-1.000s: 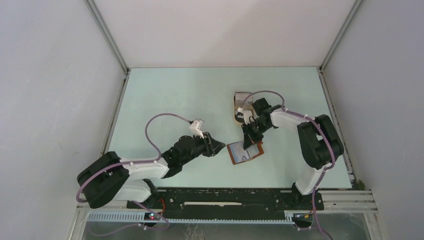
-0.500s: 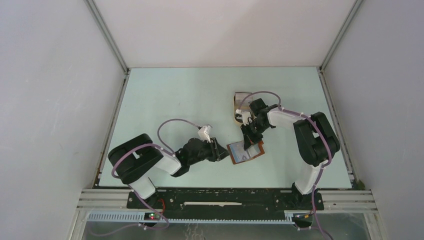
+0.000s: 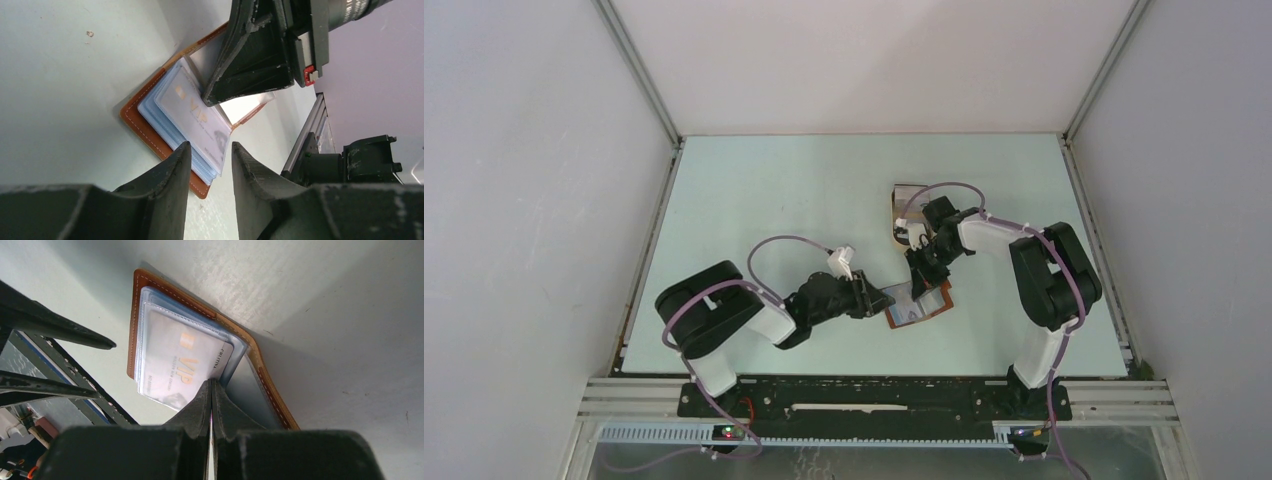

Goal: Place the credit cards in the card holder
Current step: Turn over the card slot in the card holder.

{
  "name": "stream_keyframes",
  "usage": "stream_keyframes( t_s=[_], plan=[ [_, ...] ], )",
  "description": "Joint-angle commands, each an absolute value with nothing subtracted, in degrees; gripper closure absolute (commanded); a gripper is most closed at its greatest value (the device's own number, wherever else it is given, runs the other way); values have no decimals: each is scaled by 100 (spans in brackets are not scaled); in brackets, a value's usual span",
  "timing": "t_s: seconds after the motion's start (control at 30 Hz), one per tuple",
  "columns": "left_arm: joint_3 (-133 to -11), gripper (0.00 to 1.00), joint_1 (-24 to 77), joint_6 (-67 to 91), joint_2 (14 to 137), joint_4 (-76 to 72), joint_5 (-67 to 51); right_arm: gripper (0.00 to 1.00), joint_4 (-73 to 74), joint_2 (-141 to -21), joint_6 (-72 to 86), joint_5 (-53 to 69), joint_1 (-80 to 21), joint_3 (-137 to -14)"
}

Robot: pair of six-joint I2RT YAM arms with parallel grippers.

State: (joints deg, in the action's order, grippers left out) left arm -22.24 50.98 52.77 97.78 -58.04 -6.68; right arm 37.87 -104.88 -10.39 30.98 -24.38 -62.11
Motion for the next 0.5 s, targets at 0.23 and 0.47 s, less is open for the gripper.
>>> stream_keyframes(
  t_s=[0.23,0.47],
  plan=[
    [-2619,59,5071,5559,10222,-6100,-698,95,3817,-10609,-1169,2959,-2396,-6303],
    [-2673,59,5046,5663,10360,-6209,-757,95,3819,-10617,-1178,2970,-2393,-6304]
  ],
)
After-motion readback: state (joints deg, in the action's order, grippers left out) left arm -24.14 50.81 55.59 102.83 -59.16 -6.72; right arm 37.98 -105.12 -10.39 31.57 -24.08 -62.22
